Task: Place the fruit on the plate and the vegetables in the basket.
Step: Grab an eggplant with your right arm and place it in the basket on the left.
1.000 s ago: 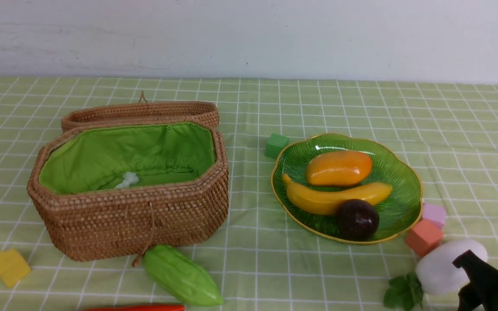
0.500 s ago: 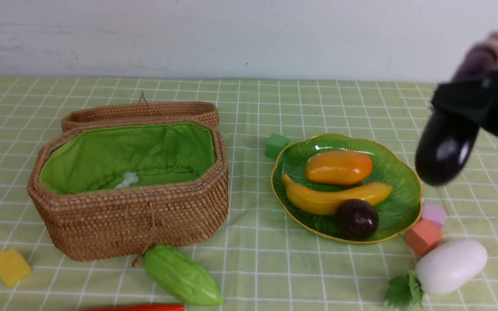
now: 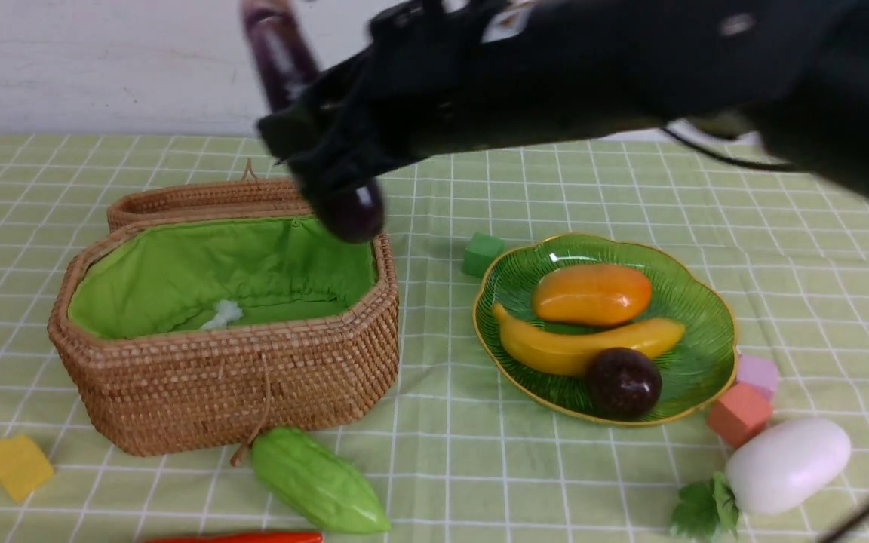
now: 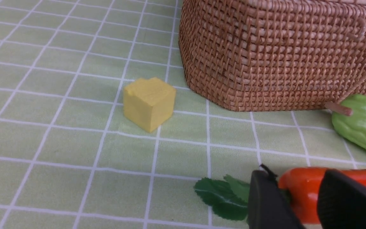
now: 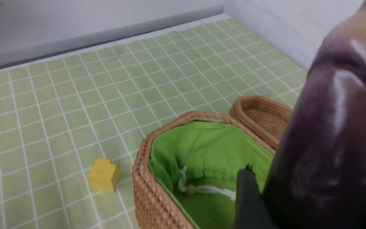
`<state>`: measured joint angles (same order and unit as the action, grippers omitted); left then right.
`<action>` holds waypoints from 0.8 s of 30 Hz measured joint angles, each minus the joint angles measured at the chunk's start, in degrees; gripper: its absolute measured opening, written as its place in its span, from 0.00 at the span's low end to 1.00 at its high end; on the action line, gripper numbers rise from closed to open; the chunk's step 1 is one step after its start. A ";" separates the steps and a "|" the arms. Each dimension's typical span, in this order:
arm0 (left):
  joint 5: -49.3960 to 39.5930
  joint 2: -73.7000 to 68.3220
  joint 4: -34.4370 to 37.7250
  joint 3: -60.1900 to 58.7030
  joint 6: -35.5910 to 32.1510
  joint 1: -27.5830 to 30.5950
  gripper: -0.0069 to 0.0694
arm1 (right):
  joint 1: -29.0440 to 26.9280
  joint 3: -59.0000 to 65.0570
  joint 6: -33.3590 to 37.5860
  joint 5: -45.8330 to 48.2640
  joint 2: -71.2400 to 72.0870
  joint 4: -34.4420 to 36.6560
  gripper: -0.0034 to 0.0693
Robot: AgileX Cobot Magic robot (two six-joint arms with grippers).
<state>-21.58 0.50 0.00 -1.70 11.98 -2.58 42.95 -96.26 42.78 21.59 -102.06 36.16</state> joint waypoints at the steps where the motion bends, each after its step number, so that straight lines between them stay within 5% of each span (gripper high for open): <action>1: 0.00 0.00 0.00 0.00 0.00 0.00 0.40 | 0.55 -1.52 0.44 -1.48 -2.75 1.13 0.57; 12: 0.00 0.00 0.00 0.00 0.00 0.00 0.40 | 2.32 -13.31 1.22 -5.90 -23.36 4.95 0.57; 20: 0.00 0.00 0.00 0.00 0.00 0.00 0.40 | 0.17 -13.73 -5.52 8.90 -20.24 -3.62 0.94; 24: 0.00 0.00 0.00 0.00 0.00 0.00 0.40 | -5.39 -13.73 -17.24 19.93 -14.90 -12.64 0.96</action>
<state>-21.58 0.50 0.00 -1.70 11.98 -2.58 37.56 -109.99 25.54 41.52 -116.96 23.53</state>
